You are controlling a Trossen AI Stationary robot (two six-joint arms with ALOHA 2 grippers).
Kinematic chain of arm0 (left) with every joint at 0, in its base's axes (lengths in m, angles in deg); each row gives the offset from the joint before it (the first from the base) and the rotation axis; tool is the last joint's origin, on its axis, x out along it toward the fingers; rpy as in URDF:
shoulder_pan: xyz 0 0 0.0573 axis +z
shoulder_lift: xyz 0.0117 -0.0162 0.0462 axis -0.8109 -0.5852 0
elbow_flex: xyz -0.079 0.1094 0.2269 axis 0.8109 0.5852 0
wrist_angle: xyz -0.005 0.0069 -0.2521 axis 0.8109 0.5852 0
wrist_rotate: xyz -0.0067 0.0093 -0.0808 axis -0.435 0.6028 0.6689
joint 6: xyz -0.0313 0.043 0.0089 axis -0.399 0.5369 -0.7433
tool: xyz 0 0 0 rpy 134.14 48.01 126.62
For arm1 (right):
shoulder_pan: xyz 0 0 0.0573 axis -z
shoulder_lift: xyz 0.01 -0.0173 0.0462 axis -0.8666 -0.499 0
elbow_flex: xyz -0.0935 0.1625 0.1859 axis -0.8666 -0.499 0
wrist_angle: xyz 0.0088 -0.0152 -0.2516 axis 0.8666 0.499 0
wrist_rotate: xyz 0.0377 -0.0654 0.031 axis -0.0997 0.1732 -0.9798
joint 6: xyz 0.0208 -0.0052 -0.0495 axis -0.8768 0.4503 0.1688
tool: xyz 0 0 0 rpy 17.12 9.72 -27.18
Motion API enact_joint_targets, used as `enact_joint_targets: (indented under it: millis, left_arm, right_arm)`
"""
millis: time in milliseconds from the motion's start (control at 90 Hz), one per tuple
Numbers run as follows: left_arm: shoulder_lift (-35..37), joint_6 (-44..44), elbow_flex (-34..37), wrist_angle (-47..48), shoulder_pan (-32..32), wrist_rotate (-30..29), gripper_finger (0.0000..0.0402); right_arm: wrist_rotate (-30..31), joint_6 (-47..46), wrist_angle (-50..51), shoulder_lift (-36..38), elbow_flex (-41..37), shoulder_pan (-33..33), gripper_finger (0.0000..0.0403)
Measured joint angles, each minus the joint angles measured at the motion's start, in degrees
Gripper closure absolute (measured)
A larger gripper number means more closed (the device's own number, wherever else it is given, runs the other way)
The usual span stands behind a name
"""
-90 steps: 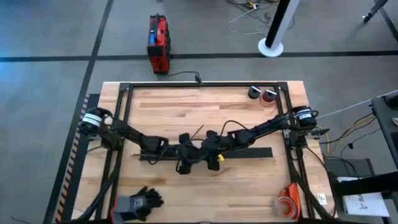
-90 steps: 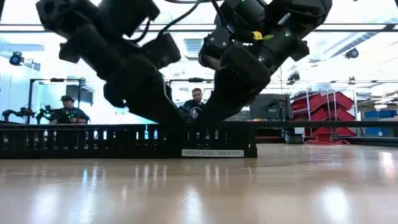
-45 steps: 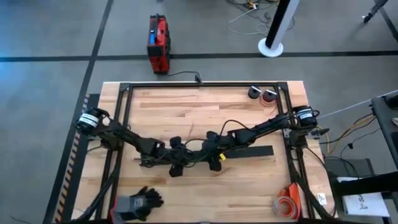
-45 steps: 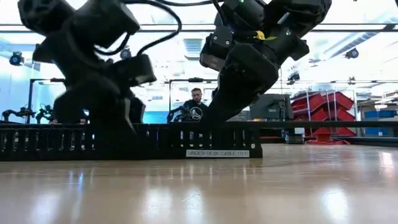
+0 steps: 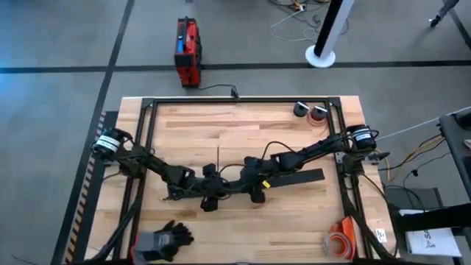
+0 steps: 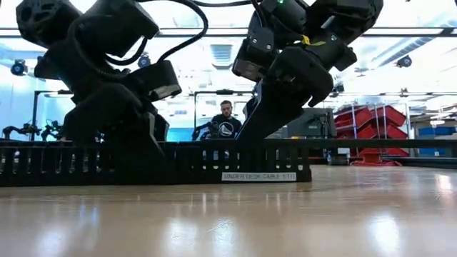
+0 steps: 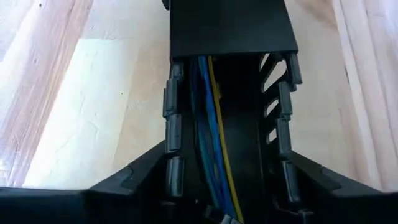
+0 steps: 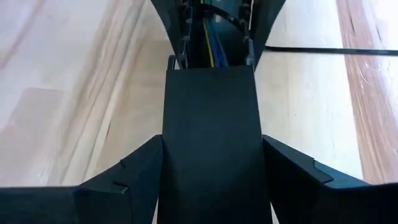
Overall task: Ziptie cables
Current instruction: Insert the cable duct cover into the cable duct
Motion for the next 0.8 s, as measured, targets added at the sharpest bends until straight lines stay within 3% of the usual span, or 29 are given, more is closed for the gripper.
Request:
enact_joint_targets:
  millis: [478, 800]
  left_arm:
    - [-0.2, -0.6, 0.0, -0.9, 0.0, 0.6, 0.0181]
    - [-0.2, -0.1, 0.3, -6.2, 0.0, -0.2, 0.0181]
  right_arm:
    - [-4.2, 0.3, 7.2, 1.1, 0.5, -0.2, 0.0185]
    - [-0.2, -6.3, 1.4, 0.9, 0.0, -0.7, 0.0185]
